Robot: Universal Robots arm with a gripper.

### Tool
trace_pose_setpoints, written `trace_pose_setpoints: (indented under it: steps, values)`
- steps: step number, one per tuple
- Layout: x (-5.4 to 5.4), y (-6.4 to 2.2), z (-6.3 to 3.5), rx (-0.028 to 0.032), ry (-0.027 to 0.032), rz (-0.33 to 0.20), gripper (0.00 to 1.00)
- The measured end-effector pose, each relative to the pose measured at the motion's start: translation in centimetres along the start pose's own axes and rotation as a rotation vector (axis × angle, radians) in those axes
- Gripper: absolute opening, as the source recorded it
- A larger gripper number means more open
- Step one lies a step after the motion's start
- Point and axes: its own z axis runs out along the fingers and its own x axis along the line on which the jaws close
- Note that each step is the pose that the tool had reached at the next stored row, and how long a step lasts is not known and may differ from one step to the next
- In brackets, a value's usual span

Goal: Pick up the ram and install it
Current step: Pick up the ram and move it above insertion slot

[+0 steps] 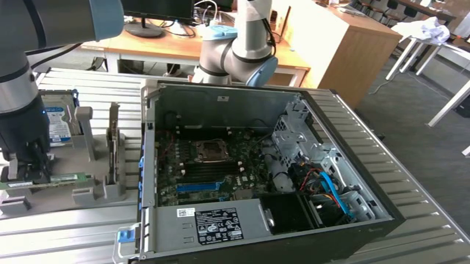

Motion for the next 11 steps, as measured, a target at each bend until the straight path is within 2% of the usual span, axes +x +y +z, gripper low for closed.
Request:
trace_pose_setpoints:
  steps: [11]
  values:
    - [-0.02, 0.0, -0.8, 0.0, 0.0, 0.0, 0.13]
